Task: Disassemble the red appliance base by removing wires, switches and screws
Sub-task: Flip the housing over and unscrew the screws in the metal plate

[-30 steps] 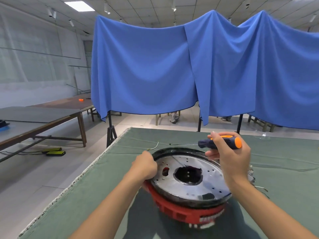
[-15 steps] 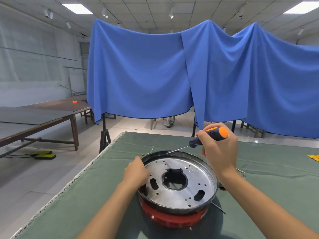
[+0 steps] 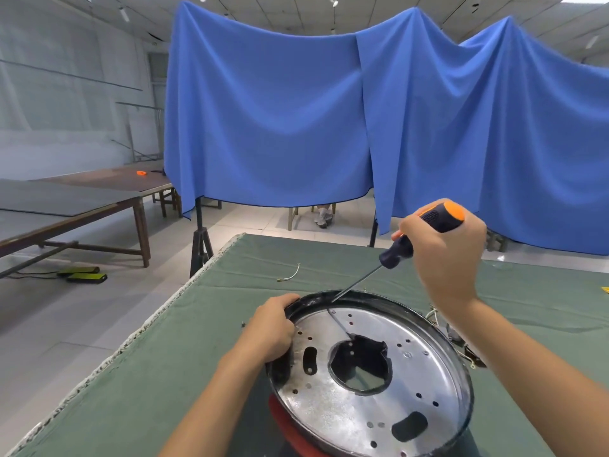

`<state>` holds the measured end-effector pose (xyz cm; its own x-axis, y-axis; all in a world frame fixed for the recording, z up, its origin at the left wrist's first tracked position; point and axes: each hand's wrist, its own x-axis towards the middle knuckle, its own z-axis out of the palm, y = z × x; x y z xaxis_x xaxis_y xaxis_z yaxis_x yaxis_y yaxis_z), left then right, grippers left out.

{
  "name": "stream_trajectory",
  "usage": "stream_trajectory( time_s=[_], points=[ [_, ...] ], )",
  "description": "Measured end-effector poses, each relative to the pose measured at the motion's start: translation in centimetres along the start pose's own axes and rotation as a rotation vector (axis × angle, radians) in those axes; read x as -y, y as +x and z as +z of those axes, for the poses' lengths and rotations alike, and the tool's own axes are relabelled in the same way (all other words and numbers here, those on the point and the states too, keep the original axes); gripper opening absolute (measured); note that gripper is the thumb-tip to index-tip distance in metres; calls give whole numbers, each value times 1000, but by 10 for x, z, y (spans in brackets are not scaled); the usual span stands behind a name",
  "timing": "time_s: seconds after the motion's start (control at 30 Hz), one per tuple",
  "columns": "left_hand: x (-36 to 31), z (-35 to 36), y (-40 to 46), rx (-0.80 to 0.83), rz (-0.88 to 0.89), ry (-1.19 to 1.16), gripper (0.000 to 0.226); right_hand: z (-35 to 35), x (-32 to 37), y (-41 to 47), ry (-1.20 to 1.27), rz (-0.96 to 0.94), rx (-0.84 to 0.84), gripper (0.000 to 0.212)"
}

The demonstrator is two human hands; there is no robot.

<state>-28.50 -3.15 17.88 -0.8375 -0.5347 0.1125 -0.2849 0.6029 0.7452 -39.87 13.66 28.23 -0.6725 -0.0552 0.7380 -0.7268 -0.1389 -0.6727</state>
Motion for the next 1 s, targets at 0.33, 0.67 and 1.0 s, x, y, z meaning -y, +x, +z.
stream_trajectory(
  time_s=[0.33,0.67,1.0],
  points=[
    [1,2,1,-18,-15,6,54,6,1,6,-94,-64,43,14],
    [0,2,0,-30,-26,6,57,6,9,8,-80,-67,30,16],
    [1,2,0,-33,-17,3,55,3,1,9,-70,-46,65,14]
  ],
)
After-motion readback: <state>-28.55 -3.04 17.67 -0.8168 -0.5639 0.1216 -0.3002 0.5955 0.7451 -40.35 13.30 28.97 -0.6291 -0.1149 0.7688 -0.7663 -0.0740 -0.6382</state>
